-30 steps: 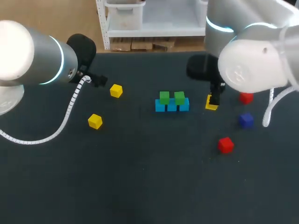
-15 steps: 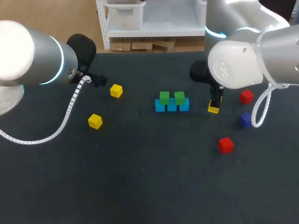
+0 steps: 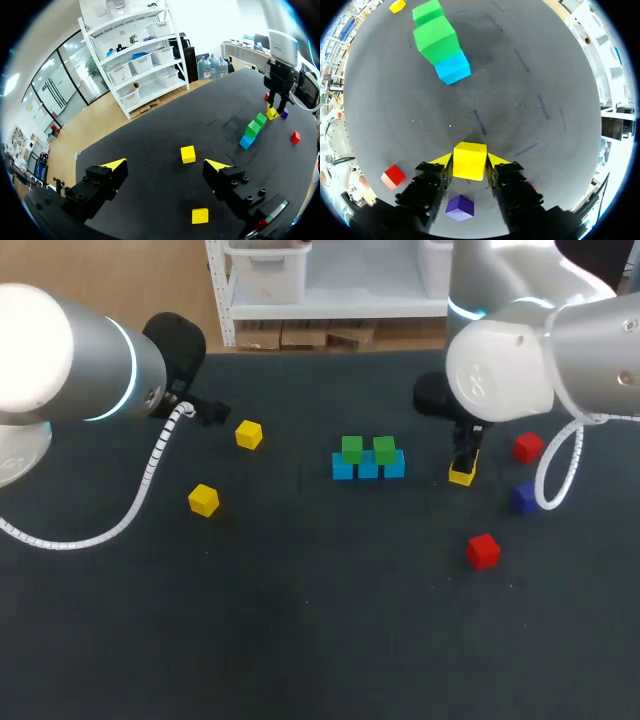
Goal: Place the blue cubes, place green cubes on the blue cubes, place the yellow cubes on the green cubes, then place the red cubes on the yellow cubes, and place purple cube on the red cubes.
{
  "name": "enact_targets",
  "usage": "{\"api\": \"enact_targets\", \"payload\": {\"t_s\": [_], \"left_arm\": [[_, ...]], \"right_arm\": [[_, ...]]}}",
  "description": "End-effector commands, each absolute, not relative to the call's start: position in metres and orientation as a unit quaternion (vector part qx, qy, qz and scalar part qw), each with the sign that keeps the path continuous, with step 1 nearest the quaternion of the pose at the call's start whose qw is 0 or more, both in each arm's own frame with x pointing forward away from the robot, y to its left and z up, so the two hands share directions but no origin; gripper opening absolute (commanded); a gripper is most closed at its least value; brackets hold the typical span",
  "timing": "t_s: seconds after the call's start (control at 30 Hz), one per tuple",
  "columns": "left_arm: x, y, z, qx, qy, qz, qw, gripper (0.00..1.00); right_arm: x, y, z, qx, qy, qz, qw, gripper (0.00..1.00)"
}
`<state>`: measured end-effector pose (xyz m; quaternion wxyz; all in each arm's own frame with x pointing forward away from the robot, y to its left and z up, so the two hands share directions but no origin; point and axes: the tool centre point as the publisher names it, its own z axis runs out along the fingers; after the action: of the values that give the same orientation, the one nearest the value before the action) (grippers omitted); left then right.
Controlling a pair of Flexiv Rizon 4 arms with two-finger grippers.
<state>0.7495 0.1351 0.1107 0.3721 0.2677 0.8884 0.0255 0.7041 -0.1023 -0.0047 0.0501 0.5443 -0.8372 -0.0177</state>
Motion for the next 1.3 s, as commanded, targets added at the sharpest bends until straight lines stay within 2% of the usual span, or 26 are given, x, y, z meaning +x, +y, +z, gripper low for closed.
{"api": "enact_targets", "payload": {"t_s": [0.03,0.07,0.1,0.13,0.33,0.5,0.77,0.9,1.3], "left_arm": [[0.751,0.136,0.111,0.269,0.888,0.024,0.371,1.00],[0.751,0.136,0.111,0.269,0.888,0.024,0.371,1.00],[0.751,0.136,0.111,0.269,0.888,0.024,0.371,1.00],[0.751,0.136,0.111,0.269,0.888,0.024,0.371,1.00],[0.751,0.136,0.111,0.269,0.888,0.024,0.371,1.00],[0.751,0.136,0.111,0.269,0.888,0.024,0.371,1.00],[0.751,0.136,0.111,0.269,0.888,0.024,0.371,1.00],[0.751,0.136,0.111,0.269,0.888,0.024,0.371,1.00],[0.751,0.136,0.111,0.269,0.888,0.024,0.371,1.00]], "right_arm": [[0.708,-0.103,-0.006,0.543,-0.837,-0.020,0.054,0.47],[0.708,-0.104,-0.007,0.542,-0.838,-0.021,0.055,0.56],[0.708,-0.104,-0.007,0.542,-0.838,-0.021,0.055,0.71],[0.708,-0.104,-0.007,0.540,-0.840,-0.022,0.054,1.00],[0.709,-0.107,0.001,0.525,-0.850,-0.027,0.027,1.00],[0.712,-0.112,0.019,0.493,-0.868,-0.024,-0.057,1.00],[0.707,-0.118,0.027,0.462,-0.881,-0.018,-0.100,1.00],[0.709,-0.124,0.043,0.445,-0.879,-0.012,-0.170,1.00],[0.748,-0.141,0.098,0.437,-0.870,0.017,-0.227,1.00]]}}
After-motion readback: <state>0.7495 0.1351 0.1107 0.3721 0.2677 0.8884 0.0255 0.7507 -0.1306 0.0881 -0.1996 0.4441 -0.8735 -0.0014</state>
